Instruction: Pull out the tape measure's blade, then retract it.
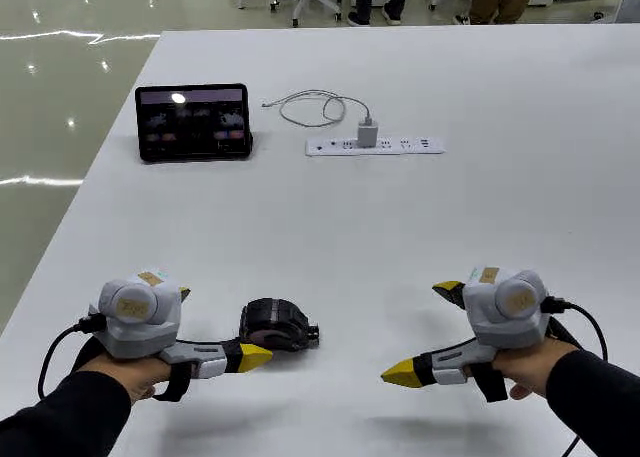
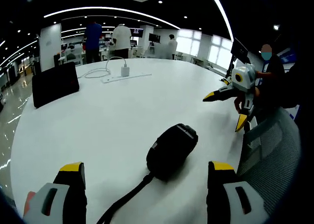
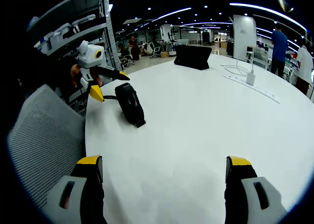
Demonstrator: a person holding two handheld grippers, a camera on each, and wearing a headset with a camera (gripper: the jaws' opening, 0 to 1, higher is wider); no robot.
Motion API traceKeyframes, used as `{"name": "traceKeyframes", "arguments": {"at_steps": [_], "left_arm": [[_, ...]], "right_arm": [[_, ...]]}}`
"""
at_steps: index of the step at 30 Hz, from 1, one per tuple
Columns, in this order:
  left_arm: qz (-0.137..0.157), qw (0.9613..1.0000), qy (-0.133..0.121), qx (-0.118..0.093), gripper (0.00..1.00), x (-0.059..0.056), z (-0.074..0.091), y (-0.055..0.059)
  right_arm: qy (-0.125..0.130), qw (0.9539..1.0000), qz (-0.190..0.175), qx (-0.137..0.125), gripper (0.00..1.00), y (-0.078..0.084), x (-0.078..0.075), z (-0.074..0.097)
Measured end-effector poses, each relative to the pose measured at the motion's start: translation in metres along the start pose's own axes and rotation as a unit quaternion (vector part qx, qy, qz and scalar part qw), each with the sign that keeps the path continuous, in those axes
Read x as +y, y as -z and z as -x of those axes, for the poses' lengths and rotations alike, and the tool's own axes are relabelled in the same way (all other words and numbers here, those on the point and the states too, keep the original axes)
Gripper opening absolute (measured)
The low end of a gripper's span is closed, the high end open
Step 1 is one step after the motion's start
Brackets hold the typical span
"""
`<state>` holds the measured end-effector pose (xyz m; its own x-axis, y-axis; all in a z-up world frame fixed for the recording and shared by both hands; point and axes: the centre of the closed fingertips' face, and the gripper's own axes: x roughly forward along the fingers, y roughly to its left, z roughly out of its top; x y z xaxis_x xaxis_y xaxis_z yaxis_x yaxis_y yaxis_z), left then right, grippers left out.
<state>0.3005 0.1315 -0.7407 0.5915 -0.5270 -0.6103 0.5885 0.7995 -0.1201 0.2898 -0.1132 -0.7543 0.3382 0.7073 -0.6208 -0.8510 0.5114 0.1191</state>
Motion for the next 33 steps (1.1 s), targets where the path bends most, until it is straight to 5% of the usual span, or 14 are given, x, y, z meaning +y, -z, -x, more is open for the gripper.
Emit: {"name": "traceKeyframes", "arguments": {"at_steps": [15,24,33], "left_arm": [[-0.001,0.9999,0.01,-0.002,1.0,-0.001,0.017,0.007],[0.011,0.9999,-0.003,-0.009,1.0,0.01,0.043,0.013],[0.015,0.9997,-0.008,-0.014,1.0,0.021,0.063,0.008]], "right_arm": [[0.044,0.999,-0.007,-0.002,1.0,0.02,-0.031,0.049],[0.062,0.9981,-0.005,0.003,1.0,0.039,-0.037,0.084],[0.083,0.9964,-0.018,0.003,1.0,0.053,-0.043,0.113]]}}
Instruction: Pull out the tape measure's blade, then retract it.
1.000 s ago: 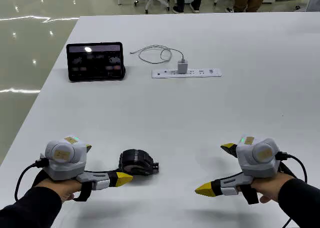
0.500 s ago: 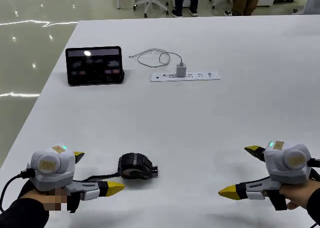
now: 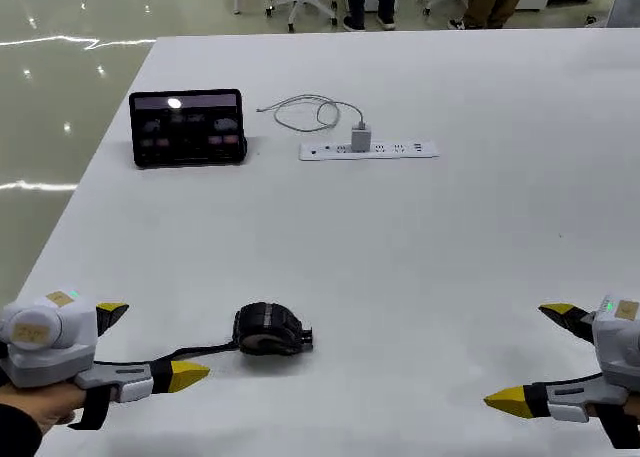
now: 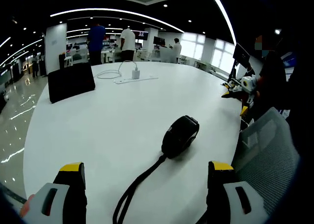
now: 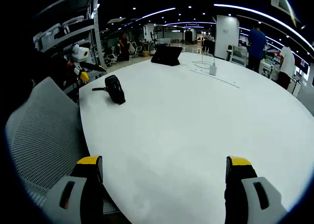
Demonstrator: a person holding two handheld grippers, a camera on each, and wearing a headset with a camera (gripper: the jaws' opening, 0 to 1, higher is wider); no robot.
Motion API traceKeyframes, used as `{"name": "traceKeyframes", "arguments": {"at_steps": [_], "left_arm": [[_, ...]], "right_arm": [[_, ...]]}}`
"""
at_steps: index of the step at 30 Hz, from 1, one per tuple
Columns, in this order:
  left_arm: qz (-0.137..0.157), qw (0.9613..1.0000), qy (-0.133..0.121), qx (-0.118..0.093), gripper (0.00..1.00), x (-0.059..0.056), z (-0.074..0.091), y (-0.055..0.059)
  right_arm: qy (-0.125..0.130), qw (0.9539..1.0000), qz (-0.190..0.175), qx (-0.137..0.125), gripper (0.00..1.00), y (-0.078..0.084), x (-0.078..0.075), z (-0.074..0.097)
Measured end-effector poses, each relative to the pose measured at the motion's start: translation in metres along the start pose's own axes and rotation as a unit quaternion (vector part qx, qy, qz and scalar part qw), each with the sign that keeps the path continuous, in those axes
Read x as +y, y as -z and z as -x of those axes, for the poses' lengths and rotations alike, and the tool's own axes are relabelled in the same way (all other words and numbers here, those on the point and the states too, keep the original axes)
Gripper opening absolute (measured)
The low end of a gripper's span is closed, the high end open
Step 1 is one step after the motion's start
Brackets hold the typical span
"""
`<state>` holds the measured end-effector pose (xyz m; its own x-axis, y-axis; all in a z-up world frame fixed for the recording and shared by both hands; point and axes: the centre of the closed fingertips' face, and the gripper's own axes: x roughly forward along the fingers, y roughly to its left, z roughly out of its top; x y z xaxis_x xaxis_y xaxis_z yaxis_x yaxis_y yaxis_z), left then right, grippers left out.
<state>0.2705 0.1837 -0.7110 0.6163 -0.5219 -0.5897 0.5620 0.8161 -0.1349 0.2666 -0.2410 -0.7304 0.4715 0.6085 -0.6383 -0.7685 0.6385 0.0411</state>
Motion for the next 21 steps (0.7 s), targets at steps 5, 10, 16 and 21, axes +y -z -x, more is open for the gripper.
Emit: {"name": "traceKeyframes", "arguments": {"at_steps": [5,10,16,21], "left_arm": [[0.003,1.0,-0.003,0.0,1.0,0.001,0.0,0.0],[0.0,1.0,0.004,0.008,1.0,0.0,-0.001,0.003],[0.0,0.9999,0.005,0.009,1.0,0.001,-0.003,0.004],[-0.002,0.9999,0.004,0.012,1.0,0.002,-0.003,0.004]], "right_arm": [[0.008,0.9999,-0.01,0.001,1.0,0.005,-0.003,0.004],[0.01,0.9999,-0.011,0.005,1.0,0.007,-0.001,0.006],[0.012,0.9998,-0.014,0.009,1.0,0.011,0.002,0.01],[0.016,0.9997,-0.016,0.008,1.0,0.013,-0.001,0.013]]}}
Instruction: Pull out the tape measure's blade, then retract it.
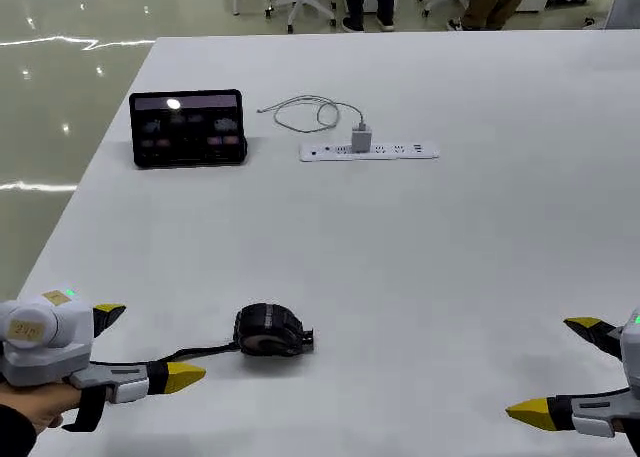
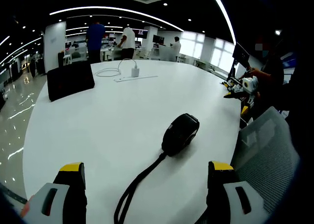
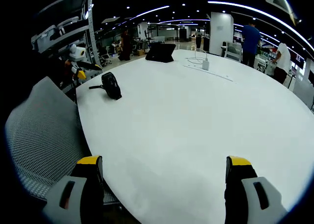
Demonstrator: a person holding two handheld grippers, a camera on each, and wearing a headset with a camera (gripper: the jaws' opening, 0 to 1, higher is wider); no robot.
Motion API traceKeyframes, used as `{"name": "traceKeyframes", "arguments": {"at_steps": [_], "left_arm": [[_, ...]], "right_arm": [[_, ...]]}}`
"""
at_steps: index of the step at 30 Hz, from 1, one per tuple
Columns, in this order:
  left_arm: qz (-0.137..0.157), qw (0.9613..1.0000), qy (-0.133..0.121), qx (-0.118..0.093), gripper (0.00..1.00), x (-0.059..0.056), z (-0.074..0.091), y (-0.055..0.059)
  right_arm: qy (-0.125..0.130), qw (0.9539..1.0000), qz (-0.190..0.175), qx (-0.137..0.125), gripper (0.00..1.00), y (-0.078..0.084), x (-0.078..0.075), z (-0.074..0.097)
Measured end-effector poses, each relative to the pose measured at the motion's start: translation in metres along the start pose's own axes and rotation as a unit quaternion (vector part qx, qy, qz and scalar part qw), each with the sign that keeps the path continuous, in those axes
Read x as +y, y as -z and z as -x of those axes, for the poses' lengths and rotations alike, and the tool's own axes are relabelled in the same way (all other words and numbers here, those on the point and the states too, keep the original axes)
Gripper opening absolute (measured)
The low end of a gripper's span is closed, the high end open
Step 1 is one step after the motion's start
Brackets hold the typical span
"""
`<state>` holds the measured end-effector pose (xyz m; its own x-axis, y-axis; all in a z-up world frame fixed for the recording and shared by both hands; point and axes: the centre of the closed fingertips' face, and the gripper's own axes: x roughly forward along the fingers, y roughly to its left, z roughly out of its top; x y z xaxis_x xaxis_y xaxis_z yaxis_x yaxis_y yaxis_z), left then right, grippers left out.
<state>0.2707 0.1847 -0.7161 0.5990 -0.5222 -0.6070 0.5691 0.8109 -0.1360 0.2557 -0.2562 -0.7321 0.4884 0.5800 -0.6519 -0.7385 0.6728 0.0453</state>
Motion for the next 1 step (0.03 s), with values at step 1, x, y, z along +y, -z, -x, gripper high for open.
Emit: {"name": "traceKeyframes", "arguments": {"at_steps": [1], "left_arm": [[-0.005,1.0,-0.001,0.003,1.0,0.0003,0.0001,0.0005]], "right_arm": [[0.0,1.0,-0.002,0.0,1.0,0.0006,-0.0002,0.0005]]}}
